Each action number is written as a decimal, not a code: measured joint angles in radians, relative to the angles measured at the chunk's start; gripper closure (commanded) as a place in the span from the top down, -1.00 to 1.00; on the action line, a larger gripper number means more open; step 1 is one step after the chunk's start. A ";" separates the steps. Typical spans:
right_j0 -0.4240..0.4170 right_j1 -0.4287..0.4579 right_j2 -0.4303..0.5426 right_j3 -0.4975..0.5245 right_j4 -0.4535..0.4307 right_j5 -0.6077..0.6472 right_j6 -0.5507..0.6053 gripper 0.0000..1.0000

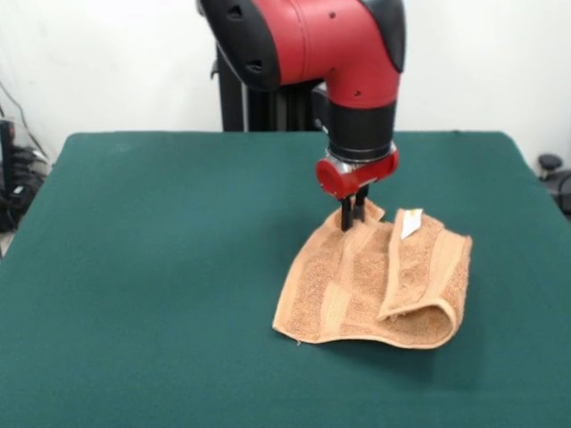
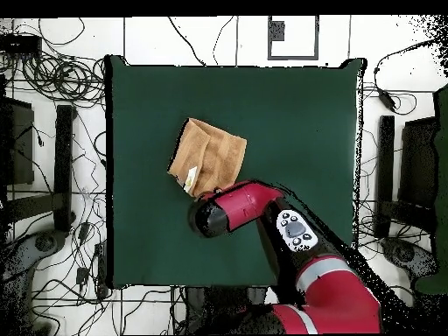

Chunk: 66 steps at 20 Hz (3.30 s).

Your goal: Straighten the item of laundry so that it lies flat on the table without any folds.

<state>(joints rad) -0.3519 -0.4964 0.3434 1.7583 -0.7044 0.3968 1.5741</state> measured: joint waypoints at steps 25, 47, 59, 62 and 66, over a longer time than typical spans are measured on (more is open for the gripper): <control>0.009 -0.193 -0.178 0.078 -0.162 0.184 0.000 -1.00; -0.254 -0.119 -0.115 0.095 -0.373 -0.179 0.000 1.00; -0.394 -0.179 0.104 0.213 -0.212 -0.149 0.000 1.00; -0.392 -0.197 0.141 0.232 -0.167 -0.117 0.000 1.00; -0.382 -0.212 0.162 0.237 -0.154 -0.094 0.000 1.00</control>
<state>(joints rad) -0.7338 -0.7079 0.5053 1.9957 -0.8582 0.3026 1.5741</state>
